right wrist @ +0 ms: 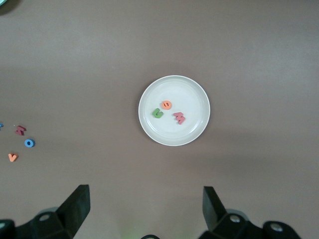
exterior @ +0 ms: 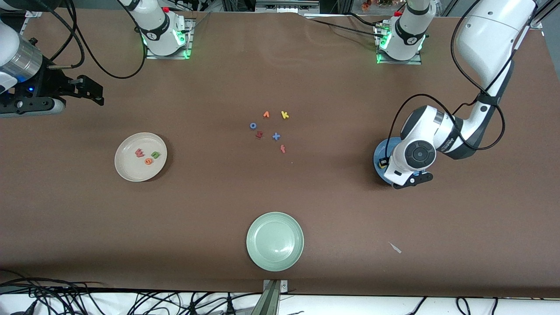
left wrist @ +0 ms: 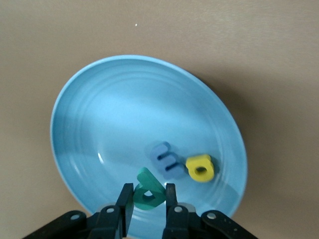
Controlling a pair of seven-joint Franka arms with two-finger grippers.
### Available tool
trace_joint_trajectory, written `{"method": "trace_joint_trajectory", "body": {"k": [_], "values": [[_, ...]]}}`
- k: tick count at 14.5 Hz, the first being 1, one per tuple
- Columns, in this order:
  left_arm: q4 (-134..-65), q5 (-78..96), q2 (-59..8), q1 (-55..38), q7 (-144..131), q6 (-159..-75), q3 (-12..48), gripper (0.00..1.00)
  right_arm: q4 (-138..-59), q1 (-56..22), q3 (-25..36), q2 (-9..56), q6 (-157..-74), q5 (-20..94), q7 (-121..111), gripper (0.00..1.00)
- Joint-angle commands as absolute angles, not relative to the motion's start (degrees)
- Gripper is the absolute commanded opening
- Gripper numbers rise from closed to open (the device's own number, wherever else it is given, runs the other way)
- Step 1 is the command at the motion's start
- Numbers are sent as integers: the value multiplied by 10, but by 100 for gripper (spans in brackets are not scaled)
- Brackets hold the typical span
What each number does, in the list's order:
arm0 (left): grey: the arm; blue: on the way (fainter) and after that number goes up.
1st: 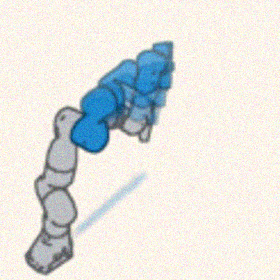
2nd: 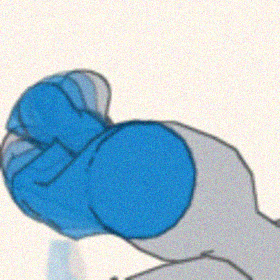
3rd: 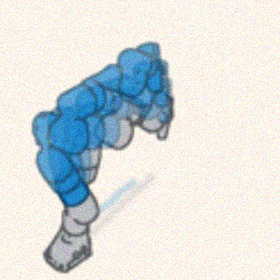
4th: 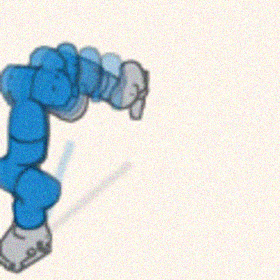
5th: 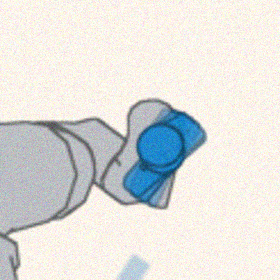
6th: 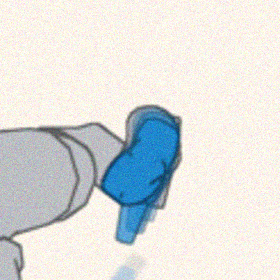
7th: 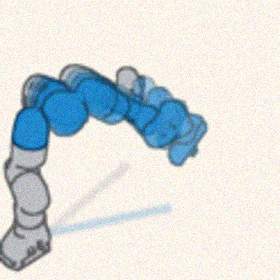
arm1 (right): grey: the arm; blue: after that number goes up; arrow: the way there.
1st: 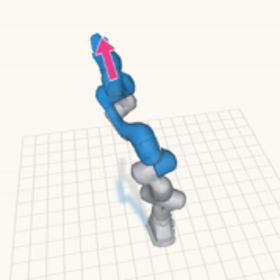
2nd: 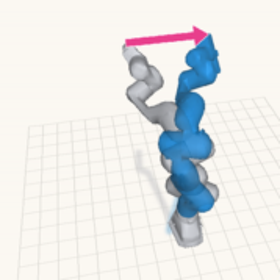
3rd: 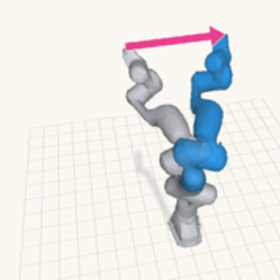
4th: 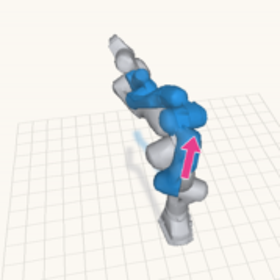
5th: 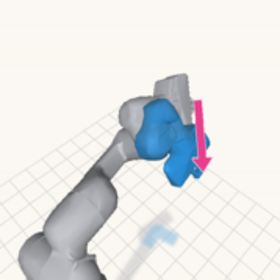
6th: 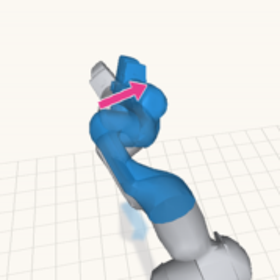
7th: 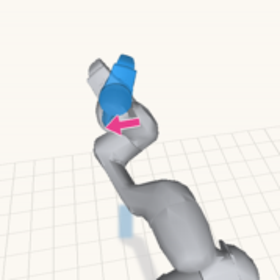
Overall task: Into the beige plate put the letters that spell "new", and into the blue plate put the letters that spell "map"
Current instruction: 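Lower the teal letter into the blue plate and open the left gripper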
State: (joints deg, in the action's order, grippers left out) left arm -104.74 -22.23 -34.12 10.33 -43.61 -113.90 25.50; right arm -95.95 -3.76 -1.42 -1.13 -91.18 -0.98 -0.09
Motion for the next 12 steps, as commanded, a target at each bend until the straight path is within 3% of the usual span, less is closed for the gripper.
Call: {"method": "trace_joint_trajectory", "body": {"k": [1, 2, 7, 12], "values": [[-1053, -239, -337, 116, -431, -1143, 264, 88, -953, -32, -18, -10, -909, 0, -1, 100], [-1051, -239, -335, 116, -431, -1142, 265, 99, -953, -32, -18, -10, -911, 0, -3, 100], [-1040, -232, -302, 112, -432, -1128, 284, 100, -952, -32, -18, -10, -911, 0, -4, 100], [-998, -189, -221, 116, -432, -1017, 357, 100, -953, -32, -18, -10, -911, 1, -4, 100]]}}
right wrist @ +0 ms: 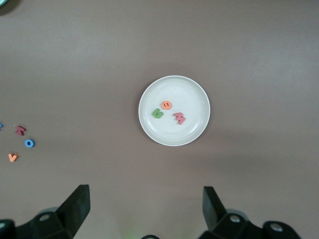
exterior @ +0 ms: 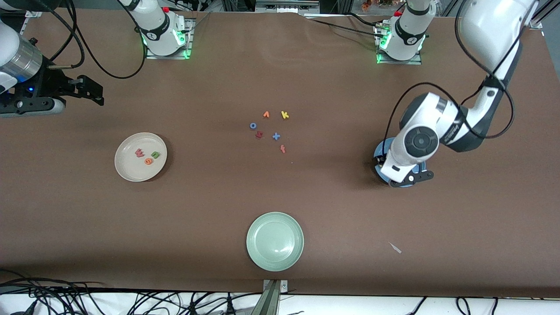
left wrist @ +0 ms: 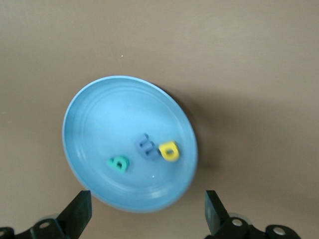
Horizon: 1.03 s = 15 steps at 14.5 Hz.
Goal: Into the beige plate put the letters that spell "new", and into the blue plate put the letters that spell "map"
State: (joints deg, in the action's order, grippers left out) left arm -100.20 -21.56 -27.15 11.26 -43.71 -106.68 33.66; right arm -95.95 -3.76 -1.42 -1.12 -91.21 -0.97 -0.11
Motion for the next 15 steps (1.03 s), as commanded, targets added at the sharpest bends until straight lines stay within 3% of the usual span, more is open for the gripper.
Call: {"method": "trace_joint_trajectory", "body": {"k": [1, 4, 7, 11, 15], "values": [[-981, -162, -217, 116, -432, -986, 371, 100, -953, -31, -18, -10, -911, 1, -4, 100], [-879, -129, -213, 115, -432, -859, 396, 100, -953, -32, -18, -10, -911, 1, -4, 100], [-786, -70, -211, 127, -407, -796, 403, 100, -953, -31, -18, -10, -911, 1, -5, 100], [-737, -66, -210, 177, -298, -773, 407, 100, -953, -32, -18, -10, -911, 1, -5, 100], [-736, -66, -172, 172, -166, -779, 365, 100, -953, -32, -18, -10, -911, 1, -5, 100]]}}
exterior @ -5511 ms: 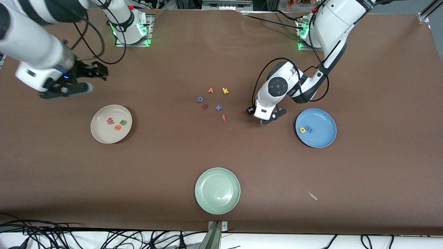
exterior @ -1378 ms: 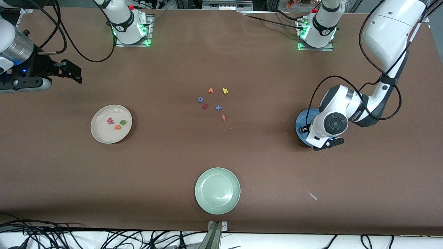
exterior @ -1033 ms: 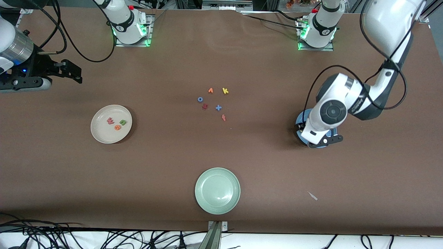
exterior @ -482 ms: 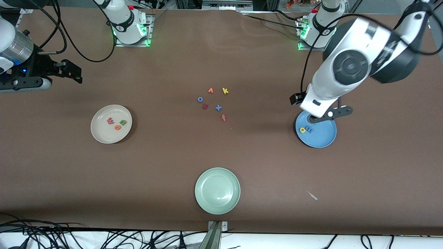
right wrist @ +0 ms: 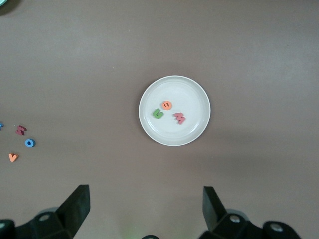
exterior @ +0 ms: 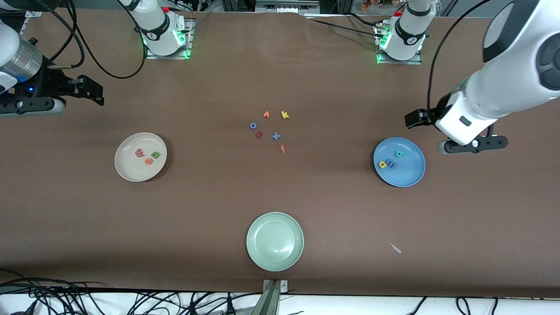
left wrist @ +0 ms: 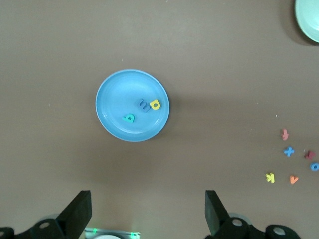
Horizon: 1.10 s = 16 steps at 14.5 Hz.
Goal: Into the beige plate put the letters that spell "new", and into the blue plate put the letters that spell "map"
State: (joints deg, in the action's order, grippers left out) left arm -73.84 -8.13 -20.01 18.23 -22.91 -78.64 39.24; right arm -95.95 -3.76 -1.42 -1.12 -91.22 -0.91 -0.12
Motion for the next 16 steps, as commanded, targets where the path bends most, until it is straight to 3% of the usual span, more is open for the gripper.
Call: {"method": "trace_joint_trajectory", "body": {"k": [1, 6, 13, 16], "values": [[-739, -67, -156, 154, -143, -783, 335, 100, -953, -32, -18, -10, -911, 1, -5, 100], [-784, 31, -90, -5, 4, -797, 51, 100, -953, -32, -18, -10, -911, 1, -5, 100], [-937, 24, 30, -3, 7, -892, 37, 100, -953, -32, -18, -10, -911, 1, -5, 100], [-933, 24, 30, -3, 2, -889, 37, 100, -953, -32, -18, -10, -911, 1, -5, 100]]}}
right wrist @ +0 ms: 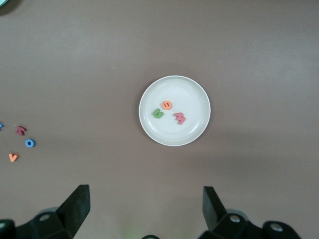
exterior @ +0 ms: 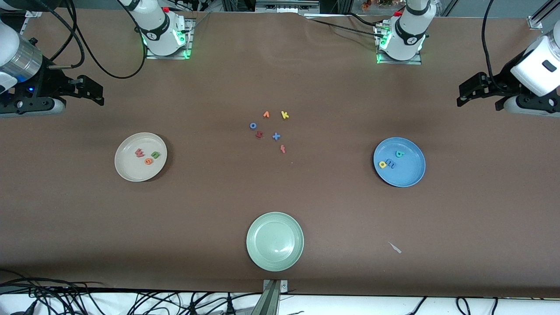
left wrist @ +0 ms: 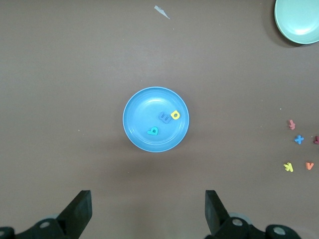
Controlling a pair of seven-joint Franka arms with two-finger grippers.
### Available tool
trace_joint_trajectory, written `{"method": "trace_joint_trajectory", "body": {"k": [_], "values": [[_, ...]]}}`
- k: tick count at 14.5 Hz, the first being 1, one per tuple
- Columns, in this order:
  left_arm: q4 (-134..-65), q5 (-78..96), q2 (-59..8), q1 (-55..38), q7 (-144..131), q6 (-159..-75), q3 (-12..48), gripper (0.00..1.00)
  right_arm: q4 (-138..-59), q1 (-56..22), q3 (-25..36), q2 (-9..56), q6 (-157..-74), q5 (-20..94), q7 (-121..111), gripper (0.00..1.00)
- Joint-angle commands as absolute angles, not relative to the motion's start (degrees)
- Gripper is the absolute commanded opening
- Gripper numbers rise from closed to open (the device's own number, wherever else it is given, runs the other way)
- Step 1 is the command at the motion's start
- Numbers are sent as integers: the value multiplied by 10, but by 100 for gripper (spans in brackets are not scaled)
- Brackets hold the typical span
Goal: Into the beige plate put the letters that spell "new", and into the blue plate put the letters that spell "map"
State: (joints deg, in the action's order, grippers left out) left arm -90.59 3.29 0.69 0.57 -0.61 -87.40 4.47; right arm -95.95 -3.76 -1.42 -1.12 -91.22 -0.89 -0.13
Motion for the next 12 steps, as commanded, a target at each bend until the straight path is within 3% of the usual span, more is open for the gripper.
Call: {"method": "trace_joint_trajectory", "body": {"k": [1, 12], "values": [[-932, 24, 29, 0, 3, -889, 38, 100, -953, -32, -18, -10, -911, 1, -5, 100], [-919, 24, 23, 4, 4, -886, 38, 100, -953, -32, -18, -10, -911, 1, -5, 100]]}}
